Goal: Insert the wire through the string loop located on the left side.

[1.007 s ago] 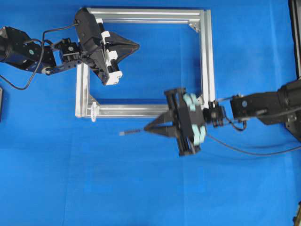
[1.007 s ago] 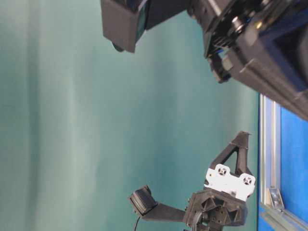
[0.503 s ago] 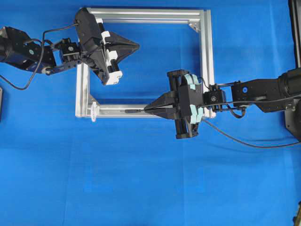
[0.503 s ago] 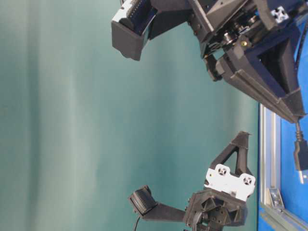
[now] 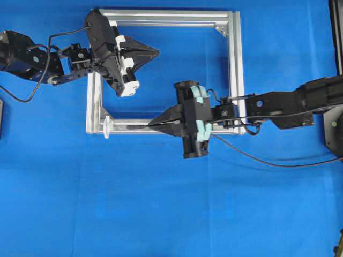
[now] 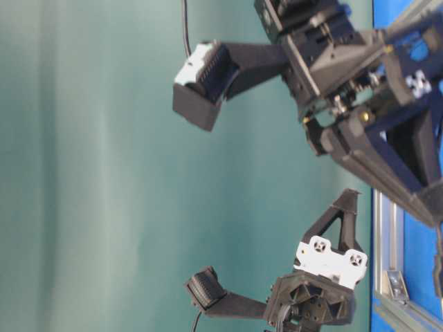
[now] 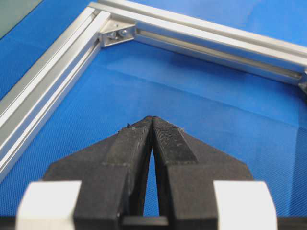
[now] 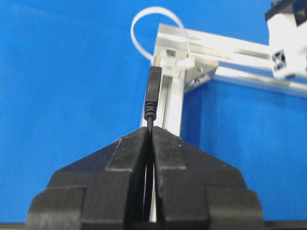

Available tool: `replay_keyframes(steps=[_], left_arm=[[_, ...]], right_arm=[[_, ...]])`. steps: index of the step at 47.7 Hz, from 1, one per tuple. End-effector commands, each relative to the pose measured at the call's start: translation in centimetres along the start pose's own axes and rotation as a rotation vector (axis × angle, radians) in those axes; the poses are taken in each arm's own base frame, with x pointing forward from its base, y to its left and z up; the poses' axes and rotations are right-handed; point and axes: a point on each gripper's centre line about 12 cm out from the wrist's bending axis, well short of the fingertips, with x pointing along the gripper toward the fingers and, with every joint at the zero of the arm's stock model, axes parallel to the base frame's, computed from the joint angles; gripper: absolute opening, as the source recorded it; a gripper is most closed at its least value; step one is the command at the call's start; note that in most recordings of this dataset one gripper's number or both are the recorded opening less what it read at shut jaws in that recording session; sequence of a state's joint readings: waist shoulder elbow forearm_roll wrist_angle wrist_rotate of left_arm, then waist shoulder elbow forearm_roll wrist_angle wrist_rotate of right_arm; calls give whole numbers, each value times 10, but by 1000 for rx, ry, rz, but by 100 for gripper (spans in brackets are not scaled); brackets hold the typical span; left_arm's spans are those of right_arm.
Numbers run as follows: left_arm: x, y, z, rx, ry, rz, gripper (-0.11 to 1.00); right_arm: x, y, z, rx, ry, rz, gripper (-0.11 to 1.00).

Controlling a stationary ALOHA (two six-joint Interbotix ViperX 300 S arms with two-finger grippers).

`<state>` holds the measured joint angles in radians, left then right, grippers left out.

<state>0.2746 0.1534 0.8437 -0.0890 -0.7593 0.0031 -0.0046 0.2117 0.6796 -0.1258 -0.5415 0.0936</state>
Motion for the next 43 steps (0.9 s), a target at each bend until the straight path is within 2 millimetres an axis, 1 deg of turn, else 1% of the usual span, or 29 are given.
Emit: replay_keyframes(steps=[1, 9, 21, 43], left_arm=[[-2, 0, 16, -1, -46, -3, 0], [-2, 0, 15, -1, -44, -3, 0], [-2, 0, 16, -1, -46, -3, 0], [-2, -1, 16, 0, -46, -5, 0]], right_arm=[[6, -1, 18, -4, -54, 0, 0], [12, -1, 23, -5, -67, 0, 0], [16, -1, 22, -5, -66, 0, 0], [16, -1, 22, -5, -66, 0, 0]])
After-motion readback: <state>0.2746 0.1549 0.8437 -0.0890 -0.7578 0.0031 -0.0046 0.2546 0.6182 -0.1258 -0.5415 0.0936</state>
